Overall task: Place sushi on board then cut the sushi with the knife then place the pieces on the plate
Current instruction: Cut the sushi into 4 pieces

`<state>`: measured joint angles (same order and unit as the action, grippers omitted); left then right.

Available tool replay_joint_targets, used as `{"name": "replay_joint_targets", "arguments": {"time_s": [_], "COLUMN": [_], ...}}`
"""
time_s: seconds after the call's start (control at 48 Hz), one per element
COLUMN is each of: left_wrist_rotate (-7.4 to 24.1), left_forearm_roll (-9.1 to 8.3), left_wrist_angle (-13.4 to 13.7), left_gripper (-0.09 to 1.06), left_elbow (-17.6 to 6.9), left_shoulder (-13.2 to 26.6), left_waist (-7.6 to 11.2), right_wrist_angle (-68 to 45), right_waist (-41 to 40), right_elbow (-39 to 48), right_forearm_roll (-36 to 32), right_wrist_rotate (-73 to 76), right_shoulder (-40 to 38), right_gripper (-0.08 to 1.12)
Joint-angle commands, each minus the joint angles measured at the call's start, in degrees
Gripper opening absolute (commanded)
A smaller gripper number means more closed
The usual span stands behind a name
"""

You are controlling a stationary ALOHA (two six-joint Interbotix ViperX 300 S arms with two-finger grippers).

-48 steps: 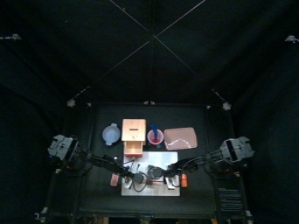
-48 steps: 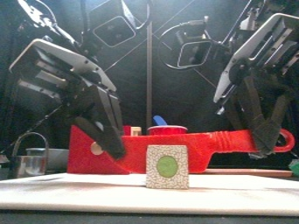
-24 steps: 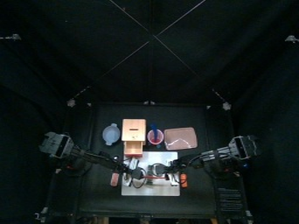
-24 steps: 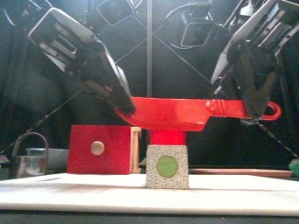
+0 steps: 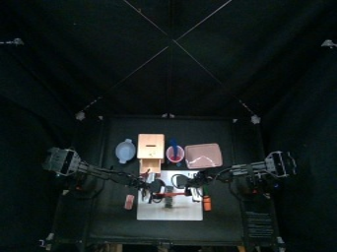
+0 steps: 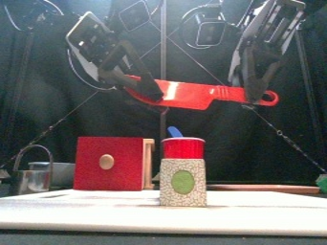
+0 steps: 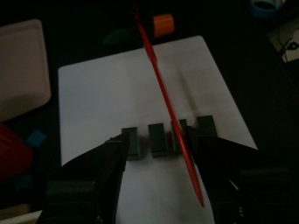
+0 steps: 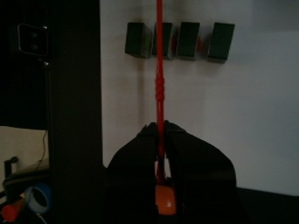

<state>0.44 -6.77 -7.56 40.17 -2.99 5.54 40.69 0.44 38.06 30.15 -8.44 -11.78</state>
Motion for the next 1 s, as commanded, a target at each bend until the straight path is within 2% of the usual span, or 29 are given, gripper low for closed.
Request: {"name": "replay_joint_targets", "arguments": {"time_s": [0.021,0.188,0.354,0.479,0.604,0.833,1.0], "left_wrist_rotate": [-0.09,0.0,0.09,0.09,0.09,0.09,0.09], "left_forearm_roll": [-1.67,-3.08,-4.92,-6.15,-6.42,-6.5,-6.77], "left_wrist_angle": [-3.08,-7.47,-9.67,-9.93,-9.93,-10.37,-11.34], "left_gripper": [0.87,0.87,0.87,0.87,0.87,0.87,0.87], "left_elbow": [0.0,1.32,2.64,3.08,3.78,4.75,5.19], "left_shoulder": [-1.85,-2.29,-2.29,-2.29,-2.29,-2.29,-2.29], "left_waist": [-1.76,-3.96,-5.36,-5.71,-6.15,-6.59,-6.59], "right_wrist_angle": [1.41,0.0,-1.14,-2.46,-4.75,-5.89,-6.15], "right_waist": [-1.23,-1.23,0.09,2.02,4.04,7.47,9.32], "right_elbow": [1.85,5.89,8.17,10.46,12.57,14.33,14.5], "right_forearm_roll": [4.31,4.66,4.57,3.96,2.46,0.44,1.85], "right_wrist_rotate": [6.42,20.21,33.93,44.74,53.96,66.88,72.25], "right_shoulder": [-3.08,-6.86,-11.69,-15.47,-16.88,-15.47,-13.27], "right_gripper": [0.21,0.21,0.21,0.22,0.22,0.22,0.23]}}
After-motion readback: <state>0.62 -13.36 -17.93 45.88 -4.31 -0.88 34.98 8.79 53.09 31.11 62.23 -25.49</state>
